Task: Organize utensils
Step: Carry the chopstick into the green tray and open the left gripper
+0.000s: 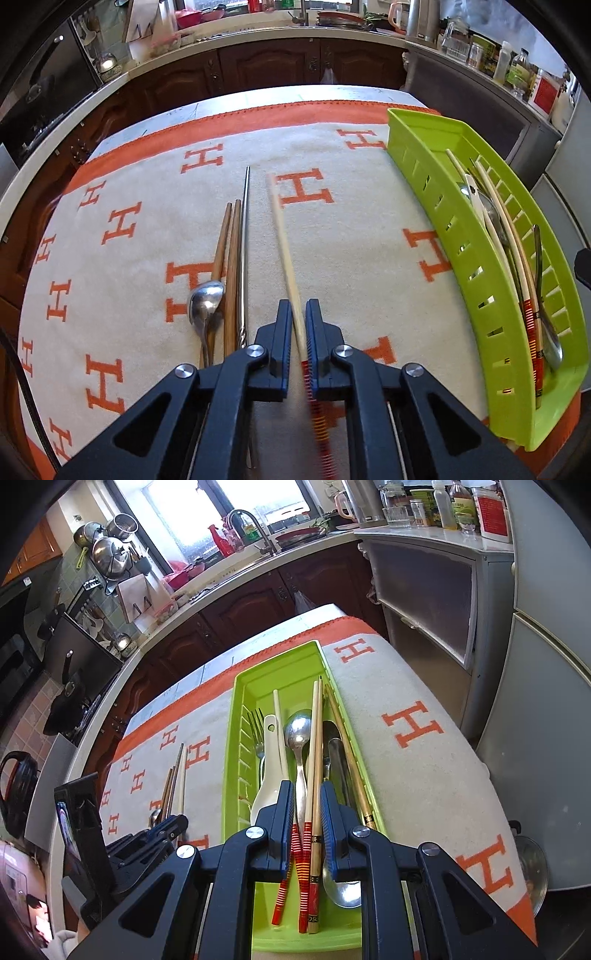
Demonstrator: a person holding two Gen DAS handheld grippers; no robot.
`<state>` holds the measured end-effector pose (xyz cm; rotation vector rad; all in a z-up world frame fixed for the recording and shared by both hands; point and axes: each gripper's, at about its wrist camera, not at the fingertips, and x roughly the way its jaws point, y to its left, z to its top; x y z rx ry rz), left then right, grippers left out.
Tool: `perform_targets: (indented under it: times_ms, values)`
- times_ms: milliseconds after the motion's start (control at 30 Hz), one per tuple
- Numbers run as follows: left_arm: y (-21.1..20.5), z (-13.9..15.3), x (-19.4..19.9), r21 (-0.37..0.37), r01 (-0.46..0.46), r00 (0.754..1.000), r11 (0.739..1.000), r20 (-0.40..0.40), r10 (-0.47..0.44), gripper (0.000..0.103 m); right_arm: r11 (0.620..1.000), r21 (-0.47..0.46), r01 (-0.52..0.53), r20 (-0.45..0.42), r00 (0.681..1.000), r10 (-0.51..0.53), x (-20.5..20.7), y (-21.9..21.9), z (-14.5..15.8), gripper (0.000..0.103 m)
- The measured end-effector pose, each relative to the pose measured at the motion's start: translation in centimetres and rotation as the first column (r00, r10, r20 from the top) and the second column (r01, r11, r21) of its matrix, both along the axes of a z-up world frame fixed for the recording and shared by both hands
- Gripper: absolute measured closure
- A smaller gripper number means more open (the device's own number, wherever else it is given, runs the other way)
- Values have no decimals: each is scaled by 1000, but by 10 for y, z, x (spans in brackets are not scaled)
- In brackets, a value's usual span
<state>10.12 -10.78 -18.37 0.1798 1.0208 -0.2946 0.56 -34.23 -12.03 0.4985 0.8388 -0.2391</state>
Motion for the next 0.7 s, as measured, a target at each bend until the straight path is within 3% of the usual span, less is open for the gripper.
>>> perform_targets:
  times_ms: [200, 433, 600, 700]
  values:
    - [14, 15, 5, -151, -46, 994, 987, -109, 30, 100, 1000, 6, 12, 30, 999, -12, -10, -3, 9, 88]
    - [-12, 68, -5, -291, 15, 994, 957, -102, -46, 100, 999, 17, 27, 53, 998, -28, -20, -5, 17, 88]
    - [-59, 85, -7, -317, 73, 987, 946, -110, -113, 100, 999, 23, 40, 59, 997, -42, -26, -7, 22, 88]
    - [-85, 84, -7, -296, 102, 984, 950, -107, -140, 100, 999, 17, 49, 60, 997, -50, -30, -8, 24, 88]
